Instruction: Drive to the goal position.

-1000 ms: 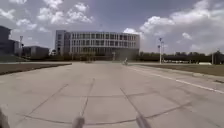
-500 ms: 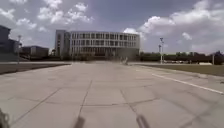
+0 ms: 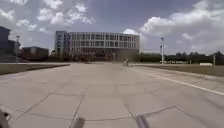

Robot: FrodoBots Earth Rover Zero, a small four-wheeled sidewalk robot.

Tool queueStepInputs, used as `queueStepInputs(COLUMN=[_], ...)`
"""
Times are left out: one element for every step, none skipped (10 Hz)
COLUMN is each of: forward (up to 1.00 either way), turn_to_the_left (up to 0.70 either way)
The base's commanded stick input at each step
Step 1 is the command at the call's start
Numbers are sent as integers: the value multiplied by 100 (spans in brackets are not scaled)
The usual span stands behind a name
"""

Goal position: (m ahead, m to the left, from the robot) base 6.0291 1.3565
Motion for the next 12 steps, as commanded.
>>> queueStepInputs(forward=[70, 70, 70, 70, 70, 70, 70, 70, 70, 70, 70, 70], turn_to_the_left=[0, 0, 0, 0, 0, 0, 0, 0, 0, 0, 0, 0])
